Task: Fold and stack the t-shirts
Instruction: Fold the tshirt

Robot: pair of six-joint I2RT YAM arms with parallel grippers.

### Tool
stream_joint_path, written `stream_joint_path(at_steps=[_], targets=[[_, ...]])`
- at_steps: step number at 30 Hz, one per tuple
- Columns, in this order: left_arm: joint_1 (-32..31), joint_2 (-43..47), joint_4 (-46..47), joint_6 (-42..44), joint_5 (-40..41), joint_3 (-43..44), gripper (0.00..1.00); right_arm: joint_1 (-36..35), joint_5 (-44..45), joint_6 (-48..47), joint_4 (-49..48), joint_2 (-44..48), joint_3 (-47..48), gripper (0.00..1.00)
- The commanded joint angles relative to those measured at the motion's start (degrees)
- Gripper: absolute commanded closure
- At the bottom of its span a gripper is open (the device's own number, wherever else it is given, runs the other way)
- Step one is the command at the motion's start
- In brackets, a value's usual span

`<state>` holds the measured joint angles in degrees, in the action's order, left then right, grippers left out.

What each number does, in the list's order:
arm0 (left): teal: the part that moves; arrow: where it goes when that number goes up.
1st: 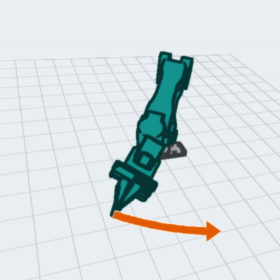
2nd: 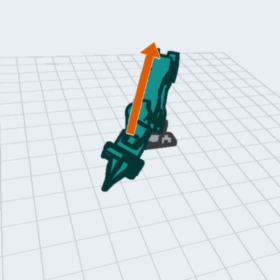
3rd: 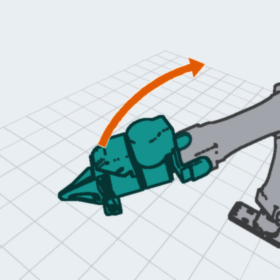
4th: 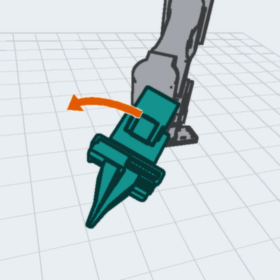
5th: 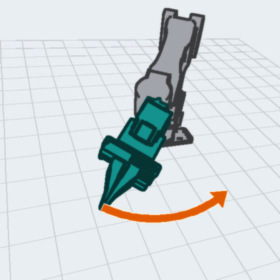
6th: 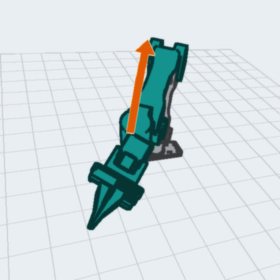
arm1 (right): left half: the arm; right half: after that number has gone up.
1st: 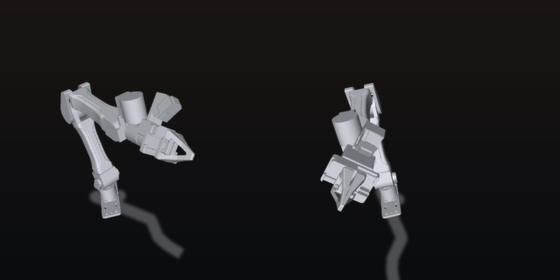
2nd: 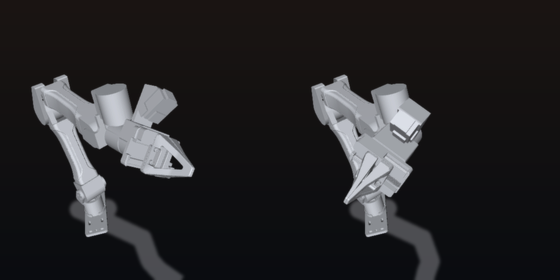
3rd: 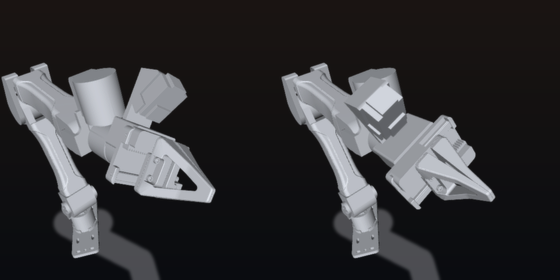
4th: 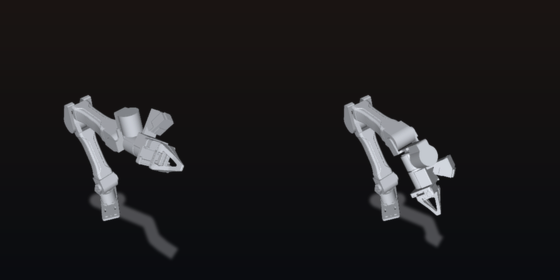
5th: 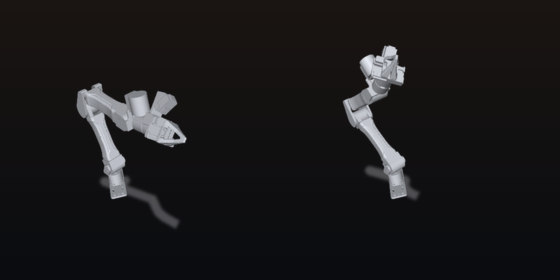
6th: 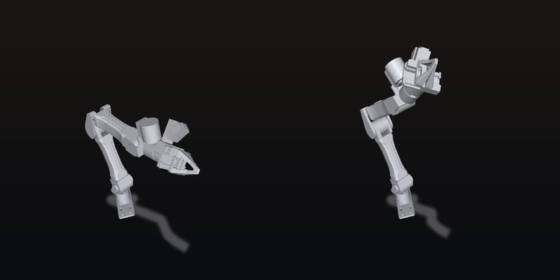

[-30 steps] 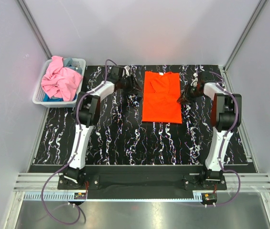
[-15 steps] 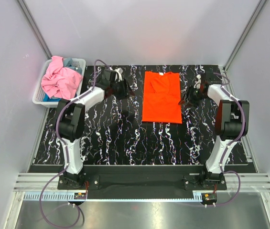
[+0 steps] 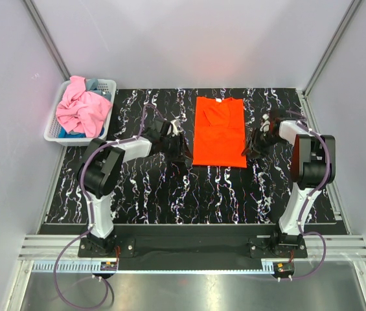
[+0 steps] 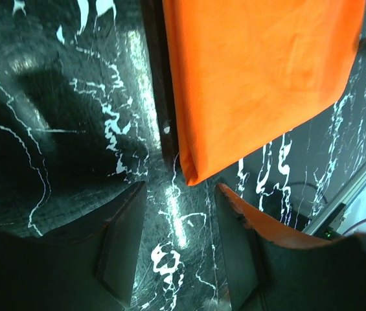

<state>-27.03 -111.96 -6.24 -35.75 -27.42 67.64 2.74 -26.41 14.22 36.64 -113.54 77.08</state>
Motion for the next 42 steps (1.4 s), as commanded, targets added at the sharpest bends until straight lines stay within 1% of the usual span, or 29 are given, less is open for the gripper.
stream_joint_path(at_steps=[1, 3, 7, 12, 15, 18, 21, 25, 26, 29, 34, 39, 40, 42], targets=[[-0.2, 0.1, 4.9, -0.5, -1.5, -0.8, 0.48, 0.2, -0.6, 1.2, 0.8, 3.1, -3.4, 0.57], [-0.4, 0.0, 5.0, -0.7, -1.2, -0.9, 0.49, 0.2, -2.3, 2.1, -1.0, 3.4, -5.4, 0.58], [-1.2, -0.9, 2.3, -0.5, -0.5, 0.4, 0.50, 0.3, -0.7, 3.1, -1.0, 3.4, -7.5, 0.60], [-1.6, -0.6, 1.6, -0.9, 1.0, -0.9, 0.51, 0.6, 1.7, 3.6, -0.3, 6.1, -9.8, 0.57], [-1.9, -1.3, 1.5, -1.2, 0.8, -0.9, 0.53, 0.8, 1.4, 3.7, -0.7, 6.5, -10.5, 0.57], [-1.9, -1.9, 1.9, -1.8, 0.7, -1.0, 0.54, 1.0, 0.6, 4.0, -1.0, 5.7, -11.1, 0.60], [-1.9, -2.4, 2.0, -2.2, 0.4, -1.0, 0.56, 1.3, 1.4, 4.3, -1.3, 5.7, -11.9, 0.65], [-1.9, -3.3, 2.6, -2.7, 0.4, -1.0, 0.65, 1.6, 2.9, 4.1, -1.8, 6.5, -12.6, 0.76], [-1.9, -3.8, 3.2, -3.3, 0.1, -1.0, 0.66, 1.6, 3.1, 4.1, -1.9, 6.5, -12.7, 0.81], [-1.9, -4.1, 4.4, -4.3, -1.7, -1.4, 0.71, 1.6, 3.0, 4.0, -2.1, 6.6, -13.3, 0.85], [-1.9, -3.4, 5.3, -4.7, -1.9, -2.2, 0.69, 1.6, 2.5, 4.0, -2.9, 6.5, -13.9, 0.93], [-2.0, -1.7, 6.1, -6.2, -1.5, -3.9, 0.57, 1.5, 1.6, 4.3, -3.7, 6.7, -14.1, 0.98], [-2.2, -1.3, 7.4, -6.5, -1.3, -4.1, 0.54, 1.6, 1.6, 4.3, -3.8, 6.7, -14.2, 0.99], [-2.3, -1.3, 7.6, -6.8, -1.7, -4.1, 0.53, 1.6, 1.8, 4.2, -3.4, 6.6, -14.1, 1.00]])
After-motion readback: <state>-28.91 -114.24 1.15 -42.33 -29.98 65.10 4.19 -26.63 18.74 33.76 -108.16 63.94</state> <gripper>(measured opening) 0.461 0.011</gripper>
